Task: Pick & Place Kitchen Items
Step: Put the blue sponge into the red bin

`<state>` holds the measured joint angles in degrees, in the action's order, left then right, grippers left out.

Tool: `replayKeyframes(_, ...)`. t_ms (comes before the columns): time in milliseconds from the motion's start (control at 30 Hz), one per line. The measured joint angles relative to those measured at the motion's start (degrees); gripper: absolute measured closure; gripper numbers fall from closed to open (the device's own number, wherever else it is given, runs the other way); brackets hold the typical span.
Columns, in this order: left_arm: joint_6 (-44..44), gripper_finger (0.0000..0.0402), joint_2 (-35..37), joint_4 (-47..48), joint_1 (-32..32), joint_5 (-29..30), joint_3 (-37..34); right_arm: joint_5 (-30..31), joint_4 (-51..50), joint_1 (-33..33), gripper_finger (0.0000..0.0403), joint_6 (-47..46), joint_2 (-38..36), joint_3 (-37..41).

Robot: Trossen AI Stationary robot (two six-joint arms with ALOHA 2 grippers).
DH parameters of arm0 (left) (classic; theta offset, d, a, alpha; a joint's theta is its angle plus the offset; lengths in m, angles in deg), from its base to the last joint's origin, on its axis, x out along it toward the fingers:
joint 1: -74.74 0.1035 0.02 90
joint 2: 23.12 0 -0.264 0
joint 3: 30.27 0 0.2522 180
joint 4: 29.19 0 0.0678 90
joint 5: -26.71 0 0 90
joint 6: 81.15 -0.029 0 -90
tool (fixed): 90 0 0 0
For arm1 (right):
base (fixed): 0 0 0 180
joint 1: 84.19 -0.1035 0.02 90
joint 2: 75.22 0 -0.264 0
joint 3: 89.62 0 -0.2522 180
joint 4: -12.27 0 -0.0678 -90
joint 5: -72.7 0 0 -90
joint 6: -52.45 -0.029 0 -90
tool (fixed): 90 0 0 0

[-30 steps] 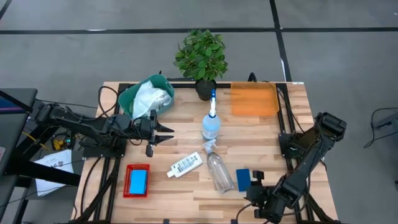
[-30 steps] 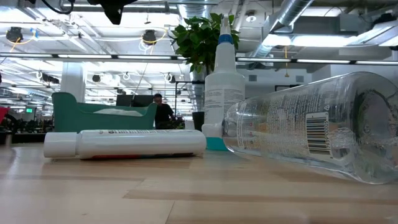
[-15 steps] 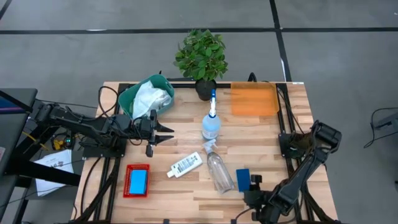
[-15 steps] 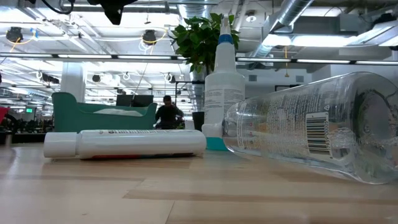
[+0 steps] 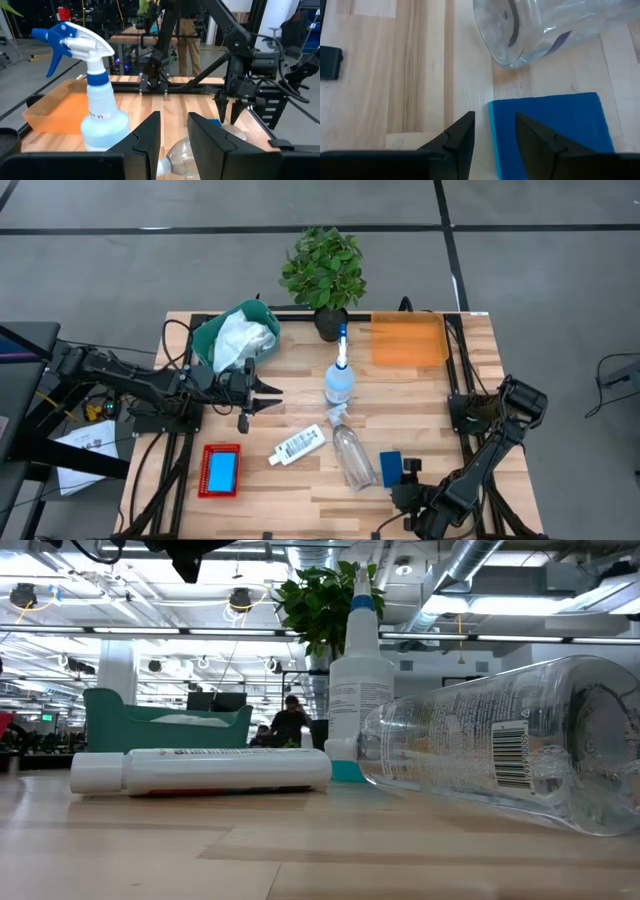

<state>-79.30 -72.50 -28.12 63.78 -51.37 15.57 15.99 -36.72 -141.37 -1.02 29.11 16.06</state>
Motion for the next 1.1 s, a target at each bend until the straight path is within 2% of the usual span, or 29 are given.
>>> replayKeyframes(333, 0.0, 0.0306, 0.0, -0.4, 0.0, 0.0, 0.0, -0.3, -0.9, 0.4, 0.0269, -0.1, 0.0, 0.1)
replayKeyframes(700, -0.1, 0.0306, 0.0, -0.3, 0.0, 0.0, 0.0, -1.4, 8.6, 0.4, 0.0269, -0.6, 0.0, 6.9)
replayKeyframes(1100, -0.1, 0.0306, 0.0, -0.2, 0.0, 0.0, 0.0, -1.6, 9.1, 1.0, 0.0269, -2.5, -0.1, 7.5)
